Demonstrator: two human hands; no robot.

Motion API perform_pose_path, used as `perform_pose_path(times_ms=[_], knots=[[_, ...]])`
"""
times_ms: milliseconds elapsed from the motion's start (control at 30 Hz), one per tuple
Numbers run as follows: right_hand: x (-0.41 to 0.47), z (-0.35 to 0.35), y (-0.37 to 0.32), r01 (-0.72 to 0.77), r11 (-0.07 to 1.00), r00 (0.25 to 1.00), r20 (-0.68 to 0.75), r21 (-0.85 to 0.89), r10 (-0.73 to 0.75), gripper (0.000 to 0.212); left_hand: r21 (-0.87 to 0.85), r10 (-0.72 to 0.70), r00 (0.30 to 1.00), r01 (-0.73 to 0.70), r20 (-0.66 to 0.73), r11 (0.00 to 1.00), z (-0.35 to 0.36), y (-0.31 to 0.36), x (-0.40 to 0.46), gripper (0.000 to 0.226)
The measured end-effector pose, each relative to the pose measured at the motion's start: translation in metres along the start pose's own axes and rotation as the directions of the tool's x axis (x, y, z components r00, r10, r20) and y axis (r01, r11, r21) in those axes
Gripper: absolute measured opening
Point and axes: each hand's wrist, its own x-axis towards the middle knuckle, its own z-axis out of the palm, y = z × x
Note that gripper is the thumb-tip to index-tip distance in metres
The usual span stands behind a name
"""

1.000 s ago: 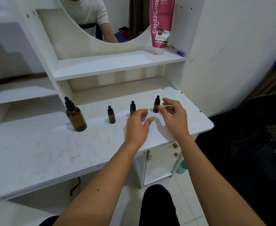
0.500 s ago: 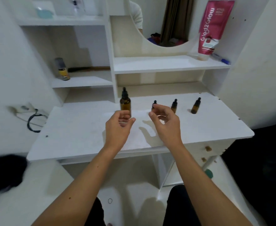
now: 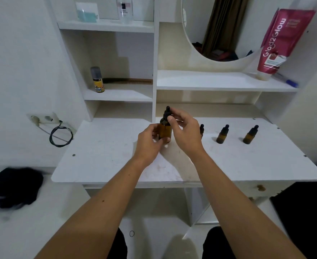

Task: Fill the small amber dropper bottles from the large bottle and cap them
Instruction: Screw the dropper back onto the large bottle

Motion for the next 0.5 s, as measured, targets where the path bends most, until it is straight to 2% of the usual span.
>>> perform_pose_path(times_ms=[133, 300, 500], knots=[[0.007, 0.0, 0.004, -0.024, 1.0, 1.0, -0.012, 0.0, 0.024, 0.026, 0.018, 0.005, 1.0, -0.005, -0.009, 1.0, 0.001, -0.002, 0.003, 0.05], [0.011, 0.001, 0.005, -0.097, 0.987, 0.994, -0.036, 0.128, 0.103, 0.029, 0.028, 0.001, 1.0, 0.0, -0.013, 1.0, 0.0, -0.001, 0.002, 0.053], [0.013, 0.0, 0.007, -0.02, 0.997, 1.0, 0.01, 0.072, 0.019, 0.02, 0.045, -0.006, 1.0, 0.007, -0.017, 0.999, 0.002, -0.002, 0.003, 0.054]])
